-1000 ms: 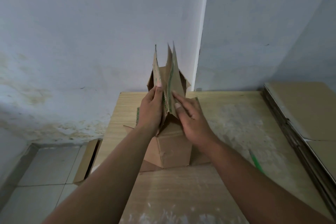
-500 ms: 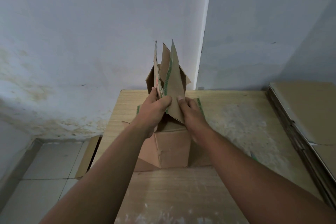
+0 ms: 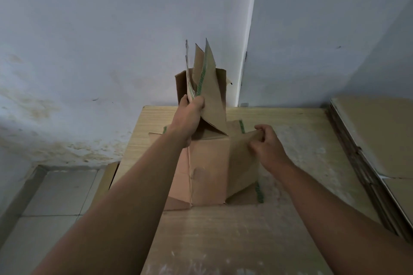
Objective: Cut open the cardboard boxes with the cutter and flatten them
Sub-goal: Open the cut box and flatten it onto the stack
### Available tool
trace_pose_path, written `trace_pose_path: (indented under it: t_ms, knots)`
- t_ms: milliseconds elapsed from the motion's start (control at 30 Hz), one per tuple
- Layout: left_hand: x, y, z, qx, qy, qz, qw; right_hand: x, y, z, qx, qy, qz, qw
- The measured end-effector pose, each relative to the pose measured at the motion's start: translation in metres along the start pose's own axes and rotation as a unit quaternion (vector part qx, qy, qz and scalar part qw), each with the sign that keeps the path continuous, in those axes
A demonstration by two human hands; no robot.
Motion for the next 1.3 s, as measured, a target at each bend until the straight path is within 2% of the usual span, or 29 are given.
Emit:
trace_pose_path:
  t_ms: [233,433,500,533,600,667,733,800,867,900,1000,1100,1167,1233,1300]
  knots:
    - [0.031,-0.035,-0.010,-0.002,-0.008,-0.065,0.998,-0.006,0.018,-0.002,-0.028,0.068,0.031,0.997]
    - [0.029,-0.094,-0.028,0.026,-0.006,-0.112,0.993,-0.004,0.031,0.019,-0.012,0.073,0.056,0.996]
    - [0.024,-0.112,-0.040,0.076,0.028,-0.108,0.991,-0.001,0.046,0.026,-0.004,0.062,0.087,0.994]
    - [0.020,-0.115,-0.046,0.138,0.059,-0.087,0.985,0.000,0.054,0.030,-0.011,0.058,0.104,0.993]
    - [0.013,-0.125,-0.055,0.257,0.107,-0.058,0.959,0.002,0.071,0.036,-0.055,0.067,0.134,0.987]
    - [0.007,-0.143,-0.059,0.344,0.119,-0.075,0.928,0.001,0.083,0.040,-0.116,0.086,0.167,0.975]
    - [0.001,-0.158,-0.062,0.440,0.127,-0.097,0.884,-0.004,0.089,0.041,-0.175,0.089,0.205,0.959]
    - [0.000,-0.172,-0.062,0.541,0.112,-0.113,0.826,-0.007,0.093,0.039,-0.229,0.080,0.231,0.942]
    - [0.002,-0.193,-0.062,0.600,0.063,-0.150,0.784,-0.008,0.098,0.036,-0.278,0.075,0.244,0.926]
    - [0.002,-0.202,-0.061,0.605,0.038,-0.167,0.777,-0.007,0.100,0.036,-0.296,0.073,0.247,0.920]
    - [0.000,-0.225,-0.057,0.587,-0.014,-0.182,0.789,-0.001,0.108,0.036,-0.309,0.038,0.266,0.912]
    - [-0.008,-0.234,-0.058,0.588,-0.011,-0.156,0.793,0.001,0.108,0.038,-0.374,-0.031,0.308,0.874]
    - [-0.020,-0.241,-0.062,0.599,0.003,-0.139,0.789,-0.001,0.093,0.045,-0.457,0.001,0.258,0.851]
    - [-0.032,-0.246,-0.064,0.608,0.015,-0.121,0.785,-0.005,0.069,0.057,-0.494,0.094,0.127,0.855]
    - [-0.041,-0.250,-0.065,0.607,0.019,-0.113,0.787,-0.009,0.054,0.071,-0.485,0.153,0.044,0.860]
Point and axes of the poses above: each hand's wrist, its own x-axis towards the middle knuckle, its own z-axis out of the palm, y = z × x, the point moved 6 cm from there along x, towards the middle knuckle, and after that the axes turned 14 degrees about -y, right-handed, at the moved point
